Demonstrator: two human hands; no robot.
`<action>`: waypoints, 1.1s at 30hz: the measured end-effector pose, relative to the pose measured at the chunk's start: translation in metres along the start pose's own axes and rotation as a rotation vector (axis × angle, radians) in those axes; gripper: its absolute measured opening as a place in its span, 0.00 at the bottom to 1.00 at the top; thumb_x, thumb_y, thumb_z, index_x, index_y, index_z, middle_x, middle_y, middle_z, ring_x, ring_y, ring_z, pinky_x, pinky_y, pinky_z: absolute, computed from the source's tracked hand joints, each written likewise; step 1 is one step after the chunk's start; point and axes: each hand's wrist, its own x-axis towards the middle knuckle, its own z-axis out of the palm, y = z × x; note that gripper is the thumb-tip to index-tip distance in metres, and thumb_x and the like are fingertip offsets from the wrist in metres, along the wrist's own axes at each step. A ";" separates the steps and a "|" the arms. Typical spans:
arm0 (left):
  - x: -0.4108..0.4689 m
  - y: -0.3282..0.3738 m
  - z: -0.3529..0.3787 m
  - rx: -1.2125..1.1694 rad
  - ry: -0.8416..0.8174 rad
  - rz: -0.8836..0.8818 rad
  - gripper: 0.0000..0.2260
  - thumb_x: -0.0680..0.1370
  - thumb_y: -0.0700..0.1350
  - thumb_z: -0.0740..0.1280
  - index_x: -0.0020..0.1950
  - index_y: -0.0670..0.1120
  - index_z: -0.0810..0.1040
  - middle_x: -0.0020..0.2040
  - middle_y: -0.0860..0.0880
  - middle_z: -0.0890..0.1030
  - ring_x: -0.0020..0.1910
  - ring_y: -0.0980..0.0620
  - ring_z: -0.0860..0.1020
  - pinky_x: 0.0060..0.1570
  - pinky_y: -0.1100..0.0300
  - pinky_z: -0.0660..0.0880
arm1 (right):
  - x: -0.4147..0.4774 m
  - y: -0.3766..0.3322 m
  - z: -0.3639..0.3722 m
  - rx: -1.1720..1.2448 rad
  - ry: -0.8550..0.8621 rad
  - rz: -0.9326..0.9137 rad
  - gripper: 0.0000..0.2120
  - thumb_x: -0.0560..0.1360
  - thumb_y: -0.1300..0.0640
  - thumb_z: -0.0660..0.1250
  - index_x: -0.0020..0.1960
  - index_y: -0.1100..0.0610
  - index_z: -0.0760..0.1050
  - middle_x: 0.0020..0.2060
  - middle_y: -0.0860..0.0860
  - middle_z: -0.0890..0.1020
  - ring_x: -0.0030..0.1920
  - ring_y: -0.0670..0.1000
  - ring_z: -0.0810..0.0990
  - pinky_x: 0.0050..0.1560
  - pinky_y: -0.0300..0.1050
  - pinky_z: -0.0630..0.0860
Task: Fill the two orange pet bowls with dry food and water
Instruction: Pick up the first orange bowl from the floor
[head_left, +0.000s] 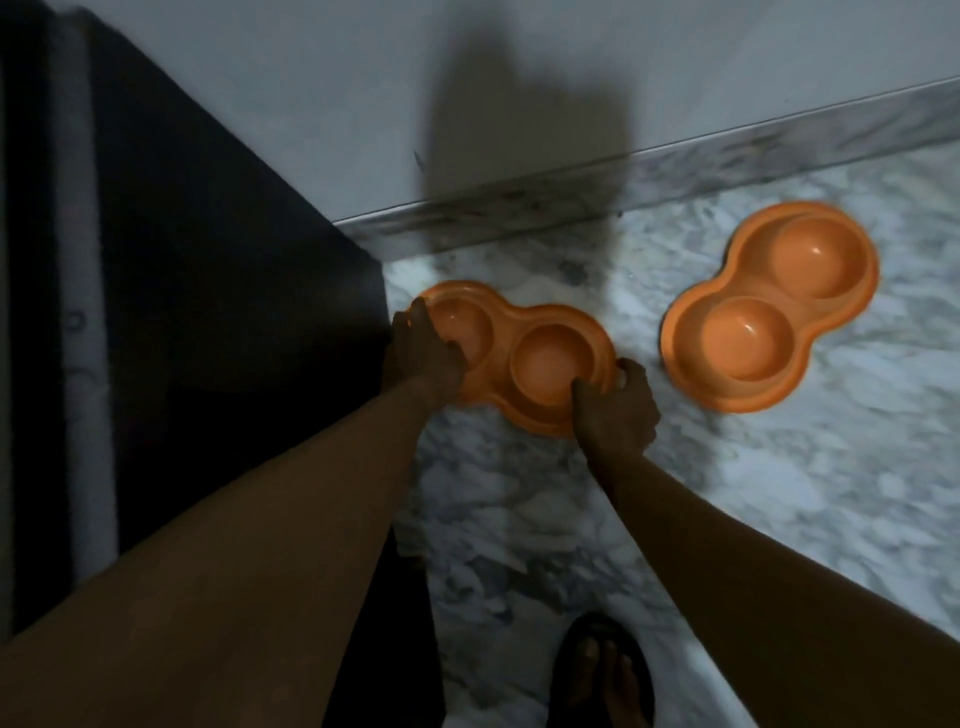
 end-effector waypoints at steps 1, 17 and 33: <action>-0.004 0.001 -0.003 -0.018 -0.010 -0.016 0.33 0.77 0.43 0.63 0.80 0.49 0.52 0.78 0.42 0.58 0.73 0.39 0.63 0.71 0.48 0.65 | 0.000 -0.002 -0.009 -0.023 -0.008 -0.020 0.29 0.76 0.50 0.71 0.75 0.53 0.70 0.69 0.59 0.78 0.69 0.63 0.75 0.68 0.56 0.70; -0.320 0.170 -0.252 -0.395 0.179 0.181 0.23 0.75 0.45 0.60 0.71 0.46 0.72 0.65 0.38 0.76 0.64 0.39 0.74 0.63 0.51 0.68 | -0.242 -0.194 -0.355 -0.004 0.092 -0.171 0.27 0.69 0.46 0.74 0.68 0.47 0.80 0.60 0.52 0.85 0.57 0.58 0.84 0.61 0.58 0.80; -0.646 0.038 -0.655 -0.626 0.433 0.672 0.21 0.79 0.46 0.64 0.72 0.51 0.71 0.68 0.46 0.71 0.66 0.47 0.71 0.62 0.59 0.64 | -0.774 -0.311 -0.433 0.436 0.261 -0.595 0.25 0.72 0.51 0.70 0.70 0.48 0.79 0.59 0.52 0.84 0.57 0.58 0.83 0.51 0.60 0.85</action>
